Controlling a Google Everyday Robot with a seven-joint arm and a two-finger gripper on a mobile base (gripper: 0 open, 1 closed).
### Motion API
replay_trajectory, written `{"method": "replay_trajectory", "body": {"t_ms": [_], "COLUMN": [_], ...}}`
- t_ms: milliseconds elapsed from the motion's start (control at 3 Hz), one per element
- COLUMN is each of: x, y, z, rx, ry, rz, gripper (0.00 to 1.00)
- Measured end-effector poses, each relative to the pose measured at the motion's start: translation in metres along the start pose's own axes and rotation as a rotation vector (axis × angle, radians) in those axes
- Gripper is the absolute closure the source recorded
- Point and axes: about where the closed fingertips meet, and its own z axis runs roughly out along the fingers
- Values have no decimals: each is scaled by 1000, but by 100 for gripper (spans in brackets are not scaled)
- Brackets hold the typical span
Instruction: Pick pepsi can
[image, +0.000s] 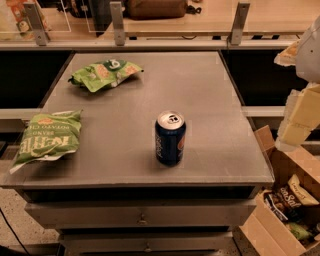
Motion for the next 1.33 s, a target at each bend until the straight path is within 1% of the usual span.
{"method": "replay_trajectory", "body": {"t_ms": [333,667,1000,1333], "x": [0,-3,-21,-51], "y": [0,2,11,26], "z": [0,6,40,74], "rx": [0,-11,-75,-130], "ry": [0,-59,-233,-373], "rz": [0,28,104,116], "gripper": [0,0,0,0]}}
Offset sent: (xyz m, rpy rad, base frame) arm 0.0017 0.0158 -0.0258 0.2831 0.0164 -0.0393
